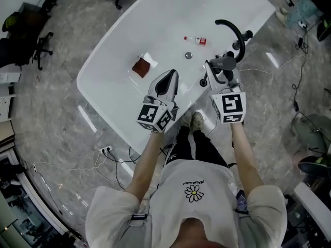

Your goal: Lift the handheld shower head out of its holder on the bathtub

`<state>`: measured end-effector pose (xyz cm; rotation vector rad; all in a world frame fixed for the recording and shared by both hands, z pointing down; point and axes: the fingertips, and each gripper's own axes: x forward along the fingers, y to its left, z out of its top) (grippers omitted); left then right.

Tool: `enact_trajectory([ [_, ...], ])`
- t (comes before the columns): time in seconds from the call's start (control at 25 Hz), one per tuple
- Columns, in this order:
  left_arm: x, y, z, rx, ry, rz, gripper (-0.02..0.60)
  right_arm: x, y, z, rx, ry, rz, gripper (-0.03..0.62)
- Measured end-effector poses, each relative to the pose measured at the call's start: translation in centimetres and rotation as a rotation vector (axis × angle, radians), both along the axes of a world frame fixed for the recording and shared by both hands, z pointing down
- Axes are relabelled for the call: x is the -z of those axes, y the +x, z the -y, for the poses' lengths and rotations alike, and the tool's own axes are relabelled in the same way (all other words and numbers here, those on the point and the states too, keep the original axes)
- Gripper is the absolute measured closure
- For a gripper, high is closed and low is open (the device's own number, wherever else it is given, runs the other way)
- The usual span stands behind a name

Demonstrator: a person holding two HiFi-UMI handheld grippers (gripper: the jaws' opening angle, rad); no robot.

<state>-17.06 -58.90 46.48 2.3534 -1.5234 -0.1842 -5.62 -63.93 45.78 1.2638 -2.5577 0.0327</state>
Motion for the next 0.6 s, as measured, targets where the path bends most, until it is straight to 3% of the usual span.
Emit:
enact_trajectory([
  [0.16, 8.4, -0.4, 1.0, 0.034, 0.112, -0.008, 0.581, 7.2, 1.6, -0.2, -0.065, 0.046, 0.105, 0.441],
  [0.32, 14.1, 1.2, 2.2, 0.013, 0.205, 0.107, 0.581, 13.7, 3.0, -0.8, -0.086, 0.081, 0.216, 0.441],
  [0.6, 22.4, 4.5, 0.0, 0.004, 0.352, 0.171, 0.581, 22.3, 4.4, -4.8, -0.077, 0.208, 0.288, 0.441],
])
